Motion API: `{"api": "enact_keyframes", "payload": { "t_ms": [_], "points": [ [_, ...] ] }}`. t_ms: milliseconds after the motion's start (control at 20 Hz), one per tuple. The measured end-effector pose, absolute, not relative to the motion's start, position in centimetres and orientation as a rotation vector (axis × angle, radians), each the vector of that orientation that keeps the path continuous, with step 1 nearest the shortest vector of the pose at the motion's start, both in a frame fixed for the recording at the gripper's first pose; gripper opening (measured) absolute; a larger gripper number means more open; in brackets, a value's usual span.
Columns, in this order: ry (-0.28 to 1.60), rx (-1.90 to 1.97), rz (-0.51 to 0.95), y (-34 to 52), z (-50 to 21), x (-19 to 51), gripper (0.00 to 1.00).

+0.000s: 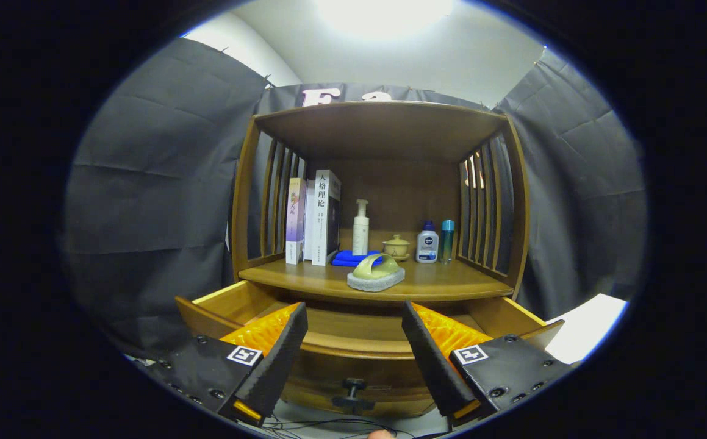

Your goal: Pull open the drawer, take out the items inside it, and place them on the countertop above the cabinet.

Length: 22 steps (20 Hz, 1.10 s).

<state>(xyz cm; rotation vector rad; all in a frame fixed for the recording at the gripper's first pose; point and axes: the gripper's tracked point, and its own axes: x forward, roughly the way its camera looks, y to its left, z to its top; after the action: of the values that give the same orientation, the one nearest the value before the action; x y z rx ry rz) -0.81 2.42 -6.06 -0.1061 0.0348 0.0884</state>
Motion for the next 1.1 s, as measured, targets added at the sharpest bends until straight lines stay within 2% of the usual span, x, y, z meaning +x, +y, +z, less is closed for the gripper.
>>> {"api": "enact_keyframes", "payload": {
  "t_ms": [500,1100],
  "points": [
    [0.080,-0.093,0.068,2.1,-12.2,-2.7,0.98],
    [0.208,-0.091,0.045,1.5,-18.1,-0.9,0.98]
  ]
}}
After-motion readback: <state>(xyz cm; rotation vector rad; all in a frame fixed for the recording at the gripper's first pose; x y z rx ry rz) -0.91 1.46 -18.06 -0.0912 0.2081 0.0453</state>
